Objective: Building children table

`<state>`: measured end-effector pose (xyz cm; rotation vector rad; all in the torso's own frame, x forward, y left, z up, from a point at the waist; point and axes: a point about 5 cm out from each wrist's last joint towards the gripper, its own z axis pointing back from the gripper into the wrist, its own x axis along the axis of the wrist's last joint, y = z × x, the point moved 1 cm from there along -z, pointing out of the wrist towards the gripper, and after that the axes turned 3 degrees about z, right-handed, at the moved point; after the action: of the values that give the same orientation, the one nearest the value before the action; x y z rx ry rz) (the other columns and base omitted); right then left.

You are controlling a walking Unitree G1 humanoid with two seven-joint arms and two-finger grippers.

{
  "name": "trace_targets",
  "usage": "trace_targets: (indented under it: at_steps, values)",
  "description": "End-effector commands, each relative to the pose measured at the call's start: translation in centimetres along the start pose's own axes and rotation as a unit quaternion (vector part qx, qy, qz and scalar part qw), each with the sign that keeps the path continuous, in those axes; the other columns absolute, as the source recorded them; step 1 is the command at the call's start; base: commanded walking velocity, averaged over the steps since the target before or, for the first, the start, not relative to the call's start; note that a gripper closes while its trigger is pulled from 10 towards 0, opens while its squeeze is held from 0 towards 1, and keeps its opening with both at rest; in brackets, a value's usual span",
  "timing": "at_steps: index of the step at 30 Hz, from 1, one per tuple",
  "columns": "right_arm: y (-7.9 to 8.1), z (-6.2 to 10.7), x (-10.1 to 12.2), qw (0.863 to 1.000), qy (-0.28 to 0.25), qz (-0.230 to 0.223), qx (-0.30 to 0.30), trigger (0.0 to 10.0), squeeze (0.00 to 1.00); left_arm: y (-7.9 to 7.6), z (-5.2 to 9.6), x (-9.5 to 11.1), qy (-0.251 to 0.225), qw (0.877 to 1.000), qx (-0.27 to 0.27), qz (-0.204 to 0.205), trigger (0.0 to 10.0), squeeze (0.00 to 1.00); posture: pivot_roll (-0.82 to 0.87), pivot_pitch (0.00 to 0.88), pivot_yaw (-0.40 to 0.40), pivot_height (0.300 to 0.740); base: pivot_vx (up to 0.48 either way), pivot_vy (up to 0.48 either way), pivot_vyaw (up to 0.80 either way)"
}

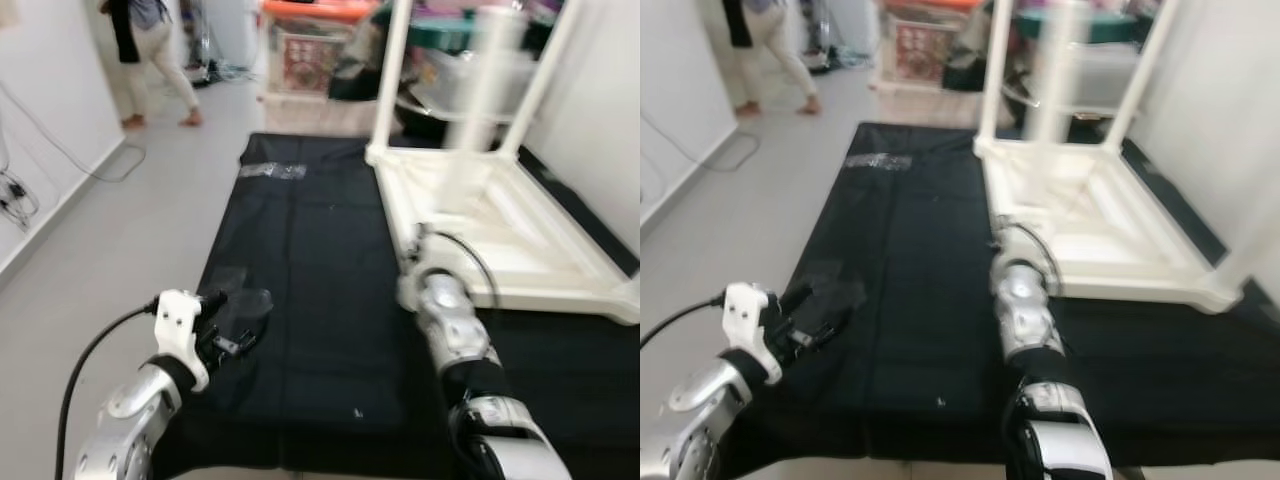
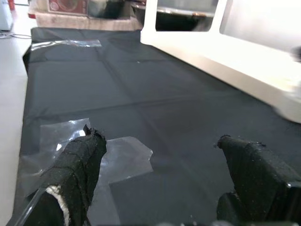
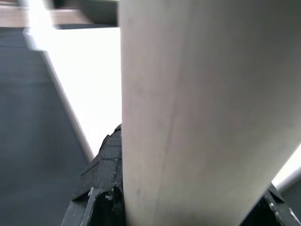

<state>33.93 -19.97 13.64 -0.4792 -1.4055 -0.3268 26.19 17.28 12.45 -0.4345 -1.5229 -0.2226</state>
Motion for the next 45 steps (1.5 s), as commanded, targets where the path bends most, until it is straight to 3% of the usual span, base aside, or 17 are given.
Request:
trace_targets:
  at_steps: [1, 2, 3, 8, 9, 13, 14, 17, 21, 22, 25, 26, 28, 31, 35, 40, 45]
  values:
    - [-0.7, 0.5, 1.2, 0.998, -0.021, 0.056, -0.02, 0.0, 0.0, -0.4, -0.3, 0.2, -0.002, 1.0, -0.013, -0.004, 10.0, 0.0, 0.06, 0.0, -0.076, 0.74, 0.0, 0.0, 0.0]
    - [-0.7, 0.5, 1.2, 0.998, -0.021, 0.056, -0.02, 0.0, 0.0, -0.4, -0.3, 0.2, -0.002, 1.0, -0.013, -0.004, 10.0, 0.0, 0.06, 0.0, -0.076, 0.74, 0.0, 0.0, 0.0]
    - [0.3, 1.5, 1.2, 0.997, -0.029, 0.056, 0.038, 10.0, 0.0, -0.4, -0.3, 0.2, -0.001, 1.0, -0.015, -0.004, 10.0, 0.0, 0.05, 0.0, -0.072, 0.74, 0.0, 0.0, 0.0]
    - [3.1, 2.4, 2.4, 0.978, -0.096, 0.042, 0.178, 10.0, 0.0, -0.4, -0.4, 0.3, 0.0, 1.0, -0.018, -0.003, 10.0, 0.0, 0.05, 0.0, -0.067, 0.74, 0.0, 0.0, 0.0]
    - [3.8, 2.2, 3.0, 0.969, -0.112, 0.032, 0.216, 10.0, 1.0, -0.4, -0.4, 0.3, 0.0, 1.0, -0.018, -0.004, 10.0, 0.0, 0.06, 0.0, -0.074, 0.74, 0.0, 0.0, 0.0]
    - [5.1, 0.6, 5.1, 0.96, -0.127, 0.021, 0.25, 10.0, 1.0, -0.3, -0.5, 0.3, -0.002, 1.0, -0.014, -0.004, 10.0, 0.0, 0.07, 0.0, -0.088, 0.74, 0.0, 0.0, 0.0]
    - [6.2, -0.4, 6.4, 0.946, -0.141, 0.039, 0.289, 10.0, 0.0, -0.3, -0.5, 0.4, -0.004, 1.0, -0.012, -0.005, 10.0, 0.0, 0.07, 0.0, -0.093, 0.74, 0.0, 0.0, 0.0]
    - [7.7, -0.9, 7.2, 0.919, -0.149, 0.065, 0.358, 10.0, 0.0, -0.3, -0.6, 0.4, -0.006, 1.0, -0.01, -0.005, 10.0, 0.0, 0.09, 0.0, -0.103, 0.74, 0.0, 0.0, 0.0]
    - [9.6, 2.0, 5.4, 0.84, -0.128, 0.074, 0.522, 10.0, 0.0, -0.4, -0.7, 0.4, -0.006, 1.0, -0.01, -0.004, 10.0, 0.0, 0.1, 0.0, -0.11, 0.74, 0.0, 0.0, 0.0]
    - [10.0, 2.7, 3.9, 0.803, -0.115, 0.104, 0.576, 10.0, 0.0, -0.4, -0.7, 0.4, -0.006, 1.0, -0.011, -0.004, 10.0, 0.0, 0.1, 0.0, -0.113, 0.74, 0.0, 0.0, 0.0]
    - [10.1, 2.8, 3.3, 0.794, -0.108, 0.118, 0.586, 9.6, 0.0, -0.4, -0.7, 0.4, -0.006, 1.0, -0.011, -0.004, 10.0, 0.0, 0.1, 0.0, -0.113, 0.74, 0.0, 0.0, 0.0]
    - [10.6, 2.6, 2.8, 0.8, -0.092, 0.117, 0.582, 3.5, 0.0, -0.4, -0.7, 0.4, -0.006, 1.0, -0.011, -0.003, 10.0, 0.0, 0.11, 0.0, -0.12, 0.74, 0.0, 0.0, 0.0]
    - [11.1, 1.7, 2.1, 0.831, -0.057, 0.121, 0.54, 0.0, 0.0, -0.4, -0.8, 0.4, -0.007, 1.0, -0.01, -0.003, 10.0, 0.0, 0.11, 0.0, -0.119, 0.74, 0.0, 0.0, 0.0]
    - [10.2, -0.6, 1.8, 0.915, -0.019, 0.092, 0.392, 0.0, 0.0, -0.4, -0.8, 0.5, -0.008, 1.0, -0.009, -0.003, 10.0, 0.0, 0.1, 0.0, -0.112, 0.74, 0.0, 0.0, 0.0]
    - [7.9, -2.1, 1.2, 0.968, 0.012, 0.051, 0.246, 0.0, 0.0, -0.4, -0.8, 0.5, -0.007, 1.0, -0.01, -0.003, 10.0, 0.0, 0.09, 0.0, -0.108, 0.74, 0.0, 0.0, 0.0]
    - [3.5, -2.3, -0.4, 0.996, 0.051, 0.016, 0.075, 0.0, 0.0, -0.4, -0.7, 0.5, -0.006, 1.0, -0.012, -0.003, 10.0, 0.0, 0.07, 0.0, -0.096, 0.74, 0.0, 0.0, 0.0]
    - [0.8, -0.2, -0.5, 0.998, 0.038, 0.043, 0.029, 0.0, 0.0, -0.4, -0.5, 0.6, -0.006, 1.0, -0.013, -0.002, 10.0, 0.0, 0.04, 0.0, -0.082, 0.74, 0.0, 0.0, 0.0]
